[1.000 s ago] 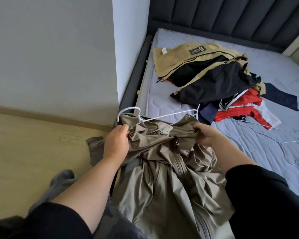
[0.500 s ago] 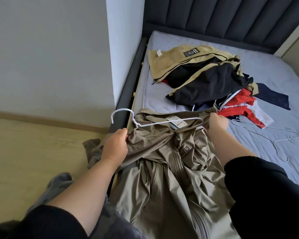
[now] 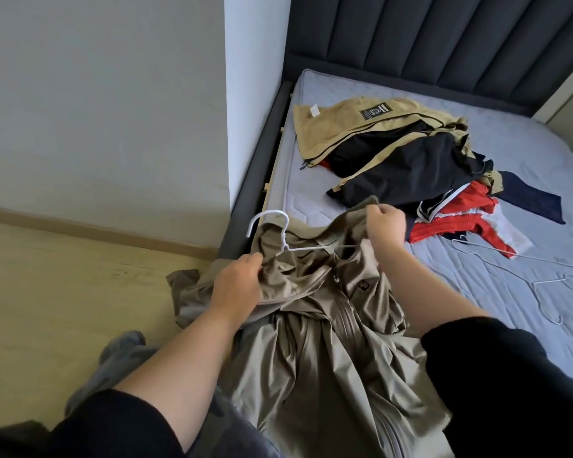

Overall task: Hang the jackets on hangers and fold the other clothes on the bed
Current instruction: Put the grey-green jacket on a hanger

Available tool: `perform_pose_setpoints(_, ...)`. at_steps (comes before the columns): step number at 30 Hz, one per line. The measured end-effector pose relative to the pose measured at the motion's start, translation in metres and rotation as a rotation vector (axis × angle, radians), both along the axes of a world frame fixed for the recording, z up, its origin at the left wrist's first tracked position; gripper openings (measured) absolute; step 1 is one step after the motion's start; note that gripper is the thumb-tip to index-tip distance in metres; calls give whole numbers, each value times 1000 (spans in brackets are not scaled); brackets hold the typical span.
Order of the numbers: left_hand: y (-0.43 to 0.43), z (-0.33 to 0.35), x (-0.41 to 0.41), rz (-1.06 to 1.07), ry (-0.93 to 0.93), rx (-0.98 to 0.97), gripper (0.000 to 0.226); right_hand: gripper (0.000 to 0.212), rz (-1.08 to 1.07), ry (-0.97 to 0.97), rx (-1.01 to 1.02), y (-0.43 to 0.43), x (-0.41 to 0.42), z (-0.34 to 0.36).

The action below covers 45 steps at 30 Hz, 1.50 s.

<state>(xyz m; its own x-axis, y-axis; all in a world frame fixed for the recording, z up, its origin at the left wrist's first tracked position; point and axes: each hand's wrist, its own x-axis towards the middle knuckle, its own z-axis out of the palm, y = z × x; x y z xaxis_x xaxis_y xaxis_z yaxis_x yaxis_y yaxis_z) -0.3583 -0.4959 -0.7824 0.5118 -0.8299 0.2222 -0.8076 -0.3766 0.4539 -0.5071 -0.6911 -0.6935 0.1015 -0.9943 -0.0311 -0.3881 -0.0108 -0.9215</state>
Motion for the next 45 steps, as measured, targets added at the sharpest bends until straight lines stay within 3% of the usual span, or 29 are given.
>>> perform_pose_setpoints(2, -4, 0, -4, -18, -14, 25, 10, 19, 151, -301, 217, 24, 21, 2)
perform_pose_setpoints(4, -6, 0, -3, -7, 54, 9, 14, 16, 237, -331, 282, 42, 36, -2)
perform_pose_setpoints(7, -11, 6, 4, 78, 177, -6, 27, 25, 367, 74, -66, 51, 39, -13)
perform_pose_setpoints(10, -20, 19, 9, 95, 141, -20, 21, 35, 344, 197, -399, 49, 28, -17)
perform_pose_setpoints(12, -26, 32, 10, 93, 123, -42, 22, 33, 316, 266, -422, 38, 24, -15)
perform_pose_setpoints(15, -35, 58, 11, 101, 147, -34, 31, 37, 430, 442, -266, 26, 23, -4)
perform_pose_setpoints(20, -42, 127, 26, 120, 40, -61, 41, 43, 365, 262, -307, 32, 48, 52)
perform_pose_setpoints(25, -26, 212, 71, 201, -65, -203, 27, 29, 353, 122, -473, 57, 98, 138)
perform_pose_setpoints(38, 126, 447, 205, 283, -413, -405, 9, 21, 324, -291, -913, 176, 254, 360)
perform_pose_setpoints(42, 169, 475, 225, 356, -421, -446, 12, 16, 387, -306, -1056, 204, 288, 389)
perform_pose_setpoints(45, 192, 466, 238, 434, -428, -390, 15, 15, 368, -20, -1293, 212, 305, 385)
